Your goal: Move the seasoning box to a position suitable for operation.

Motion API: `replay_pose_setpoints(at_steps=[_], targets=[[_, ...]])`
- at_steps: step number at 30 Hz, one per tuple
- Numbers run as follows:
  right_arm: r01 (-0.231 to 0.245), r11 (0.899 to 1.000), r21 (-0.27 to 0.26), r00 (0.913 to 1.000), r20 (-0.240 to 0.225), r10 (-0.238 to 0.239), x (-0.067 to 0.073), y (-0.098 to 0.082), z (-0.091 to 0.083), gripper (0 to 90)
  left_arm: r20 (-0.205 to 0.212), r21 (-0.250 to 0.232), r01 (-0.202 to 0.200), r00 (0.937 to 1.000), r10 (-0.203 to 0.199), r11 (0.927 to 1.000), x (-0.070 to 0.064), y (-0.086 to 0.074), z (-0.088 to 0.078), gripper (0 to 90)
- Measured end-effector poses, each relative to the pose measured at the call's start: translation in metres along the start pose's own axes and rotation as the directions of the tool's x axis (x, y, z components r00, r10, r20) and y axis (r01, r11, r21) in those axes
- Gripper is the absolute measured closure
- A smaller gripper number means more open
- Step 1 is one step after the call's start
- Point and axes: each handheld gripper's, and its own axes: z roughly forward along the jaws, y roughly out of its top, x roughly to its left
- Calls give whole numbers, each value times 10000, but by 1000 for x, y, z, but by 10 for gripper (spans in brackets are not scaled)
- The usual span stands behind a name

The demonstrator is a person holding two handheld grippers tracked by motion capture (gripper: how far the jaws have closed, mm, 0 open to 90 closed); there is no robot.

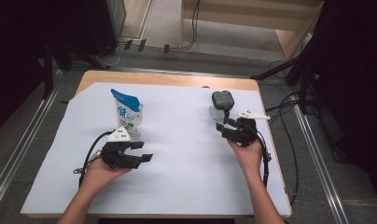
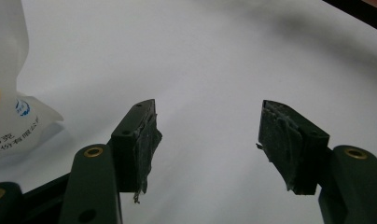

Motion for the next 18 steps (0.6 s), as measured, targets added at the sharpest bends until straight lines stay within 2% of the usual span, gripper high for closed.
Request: replay_pose_setpoints(at_steps=[1,3,11,13,14,15,18], targets=[[-164,9999,10,9998,-115,164,-1,4,2,423,6,9,-3,10000,3,10000,0,-1,-1,380],[-204,9997,-123,9997,-138,203,-2,11,4,409,-29,26,12,10000,-12,10000,-1,-2,-2,381],[-141,9995,-287,9998,144,145,-8,32,14,331,-147,90,100,9998,-99,9999,-2,-6,-9,381],[1,9997,-225,9987,515,11,-9,37,16,286,-170,-20,27,9999,-28,10000,-3,-7,-10,382],[13,9995,-302,9985,542,4,-10,38,17,272,-107,-2,12,9999,-12,10000,-3,-7,-11,382],[-71,9991,-422,9979,641,98,-11,40,17,230,-148,-4,-6,9999,6,10000,-4,-8,-10,382],[-205,9986,-485,9962,834,245,-15,45,19,179,-181,112,-22,9998,24,9999,-5,-9,-10,380]])
